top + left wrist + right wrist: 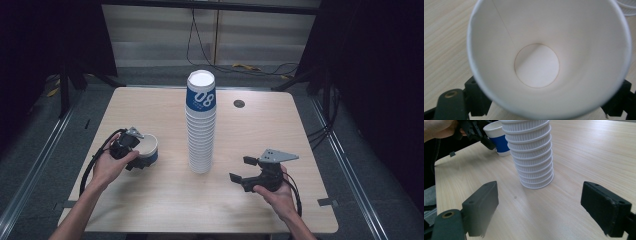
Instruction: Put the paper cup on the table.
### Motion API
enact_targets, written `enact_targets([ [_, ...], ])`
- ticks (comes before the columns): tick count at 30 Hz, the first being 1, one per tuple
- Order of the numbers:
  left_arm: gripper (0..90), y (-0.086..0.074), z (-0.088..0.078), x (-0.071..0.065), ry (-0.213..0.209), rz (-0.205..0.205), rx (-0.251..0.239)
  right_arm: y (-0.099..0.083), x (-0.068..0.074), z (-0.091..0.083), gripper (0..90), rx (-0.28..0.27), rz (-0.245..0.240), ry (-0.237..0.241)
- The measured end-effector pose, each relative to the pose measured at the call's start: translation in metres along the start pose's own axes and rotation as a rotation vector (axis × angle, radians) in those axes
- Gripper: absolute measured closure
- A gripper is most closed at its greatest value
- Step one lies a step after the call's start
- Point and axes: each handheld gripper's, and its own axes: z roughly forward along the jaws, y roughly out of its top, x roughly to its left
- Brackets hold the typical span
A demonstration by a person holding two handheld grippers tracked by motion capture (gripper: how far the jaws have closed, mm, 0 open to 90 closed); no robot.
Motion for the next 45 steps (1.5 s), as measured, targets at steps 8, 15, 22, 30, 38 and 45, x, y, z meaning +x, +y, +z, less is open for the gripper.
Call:
enact_targets([
  [8,16.4,-0.018,-0.005,-0.004,0.013,-0.027,-0.045,0.0,0.0,-0.001,14.8,0.001,0.003,-0.001],
  [15,16.1,-0.03,-0.014,-0.01,0.049,-0.034,-0.116,0.0,0.0,-0.003,14.9,-0.005,0.006,-0.005],
  [22,16.0,-0.041,-0.015,-0.023,0.035,-0.028,-0.197,0.0,0.0,-0.002,14.9,-0.005,0.003,-0.002],
  [30,16.0,-0.047,-0.022,-0.047,-0.032,-0.033,-0.298,0.0,0.0,-0.003,14.8,-0.007,0.004,-0.006],
  [38,15.8,-0.051,-0.022,-0.067,-0.054,-0.02,-0.321,0.0,0.001,-0.004,14.8,-0.012,0.004,-0.007],
  [45,15.6,-0.053,-0.023,-0.076,-0.088,-0.036,-0.373,-0.001,0.001,-0.005,14.9,-0.015,0.003,-0.013],
])
